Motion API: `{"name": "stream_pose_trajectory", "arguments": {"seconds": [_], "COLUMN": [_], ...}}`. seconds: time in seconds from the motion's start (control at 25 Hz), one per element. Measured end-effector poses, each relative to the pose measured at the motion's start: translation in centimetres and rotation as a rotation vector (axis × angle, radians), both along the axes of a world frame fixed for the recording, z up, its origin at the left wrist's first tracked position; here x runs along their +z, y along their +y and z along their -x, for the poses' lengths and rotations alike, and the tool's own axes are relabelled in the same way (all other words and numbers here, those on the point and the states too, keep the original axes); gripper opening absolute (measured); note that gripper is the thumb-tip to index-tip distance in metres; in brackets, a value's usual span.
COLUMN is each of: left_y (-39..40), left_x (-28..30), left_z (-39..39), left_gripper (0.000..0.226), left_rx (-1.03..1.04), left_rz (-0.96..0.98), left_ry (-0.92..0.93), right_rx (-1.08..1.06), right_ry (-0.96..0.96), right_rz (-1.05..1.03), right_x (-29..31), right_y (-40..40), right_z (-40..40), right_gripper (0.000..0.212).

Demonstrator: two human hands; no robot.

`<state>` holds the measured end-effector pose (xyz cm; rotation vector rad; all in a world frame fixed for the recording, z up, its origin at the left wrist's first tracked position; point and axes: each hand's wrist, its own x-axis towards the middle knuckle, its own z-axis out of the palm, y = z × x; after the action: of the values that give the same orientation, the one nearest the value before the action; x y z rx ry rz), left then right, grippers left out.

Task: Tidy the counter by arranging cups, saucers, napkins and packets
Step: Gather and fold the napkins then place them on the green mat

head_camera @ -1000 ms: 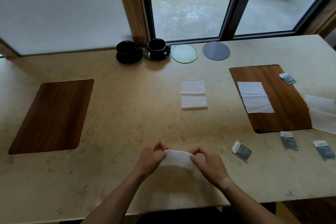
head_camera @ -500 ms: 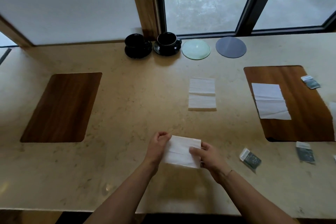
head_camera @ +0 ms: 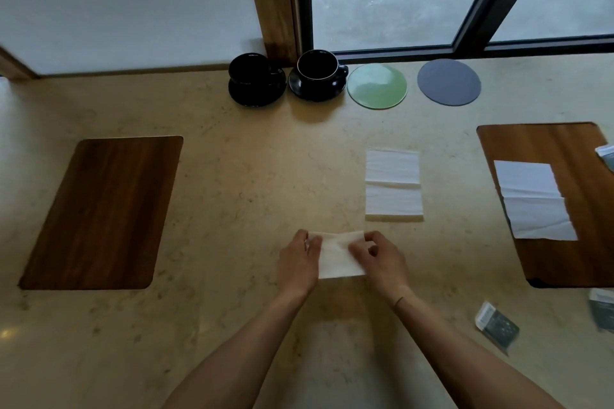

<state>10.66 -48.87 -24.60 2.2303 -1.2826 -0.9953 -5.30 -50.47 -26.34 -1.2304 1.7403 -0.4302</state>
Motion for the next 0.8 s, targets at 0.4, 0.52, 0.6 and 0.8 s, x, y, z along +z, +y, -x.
{"name": "stream_pose_trajectory", "arguments": {"seconds": [0.4,0.52,0.6,0.8], "left_y": [-1.4,-1.3,-1.0,-1.2], "left_x": [-2.0,-2.3,-2.4,-2.2], "left_z": [-1.2,-1.4,-1.5,-2.0], "left_gripper": [0.027,0.027,0.027,0.03], "left_rx": [-0.239,-0.244,-0.24,-0.194], "left_rz": [-0.043,-0.053,-0.036,-0.043], "left_ry": [-0.296,-0.295,-0.295,-0.265], "right_rx": [0.242,0.267,0.282,0.297], "right_ry": [0.417,0.436,0.458,0.508], "right_rz": [0.089,0.103,0.104,0.085], "right_x": [-1.4,-1.2,-1.1,-0.3], "right_y": [-0.5,-0.5,-0.5,-0.3], "right_z": [-0.2,-0.3,-0.3,-0.2], "right_gripper": [0.042,0.049,0.052,0.054]}}
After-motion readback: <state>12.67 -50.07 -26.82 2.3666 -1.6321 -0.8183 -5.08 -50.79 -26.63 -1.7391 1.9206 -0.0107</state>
